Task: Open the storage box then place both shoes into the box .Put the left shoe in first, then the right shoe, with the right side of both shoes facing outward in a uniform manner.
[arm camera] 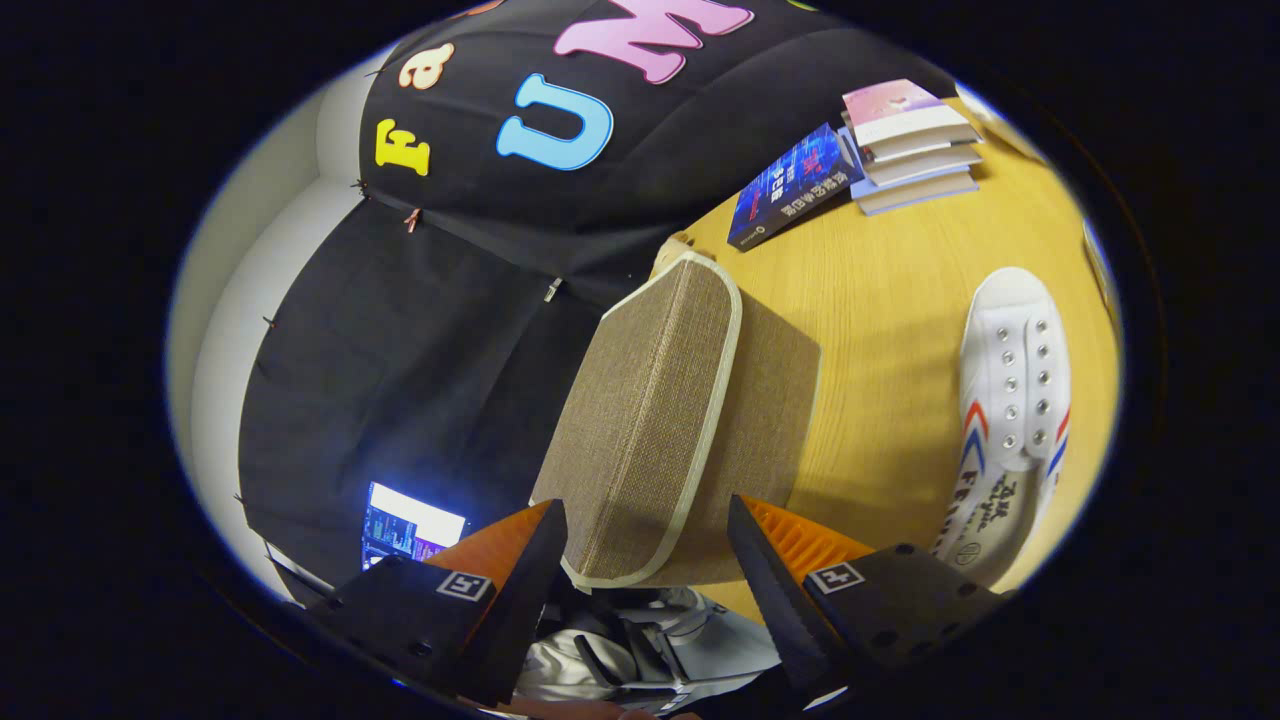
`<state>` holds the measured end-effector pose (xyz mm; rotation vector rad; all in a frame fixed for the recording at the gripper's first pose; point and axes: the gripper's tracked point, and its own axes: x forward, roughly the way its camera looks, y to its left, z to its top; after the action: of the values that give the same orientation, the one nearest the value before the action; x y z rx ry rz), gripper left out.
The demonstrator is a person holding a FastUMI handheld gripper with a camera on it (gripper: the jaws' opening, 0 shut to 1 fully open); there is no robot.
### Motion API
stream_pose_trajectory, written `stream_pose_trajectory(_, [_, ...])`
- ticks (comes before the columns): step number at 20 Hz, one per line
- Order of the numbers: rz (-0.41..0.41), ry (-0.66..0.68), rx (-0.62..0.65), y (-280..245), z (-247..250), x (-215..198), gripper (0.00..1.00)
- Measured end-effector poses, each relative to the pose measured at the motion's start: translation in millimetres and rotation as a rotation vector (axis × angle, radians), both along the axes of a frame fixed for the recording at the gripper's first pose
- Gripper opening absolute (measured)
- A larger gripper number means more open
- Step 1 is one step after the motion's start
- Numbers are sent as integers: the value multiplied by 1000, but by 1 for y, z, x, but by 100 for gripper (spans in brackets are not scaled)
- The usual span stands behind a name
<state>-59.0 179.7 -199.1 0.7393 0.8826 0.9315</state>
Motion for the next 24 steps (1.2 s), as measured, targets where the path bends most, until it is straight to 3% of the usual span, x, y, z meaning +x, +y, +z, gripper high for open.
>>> stream_pose_trajectory(10, [119, 262, 186, 41, -20, -13, 97])
stream_pose_trajectory(17, [135, 347, 291, 41, 5, -16, 96])
stream_pose_trajectory(24, [98, 364, 317, 26, 19, -15, 96])
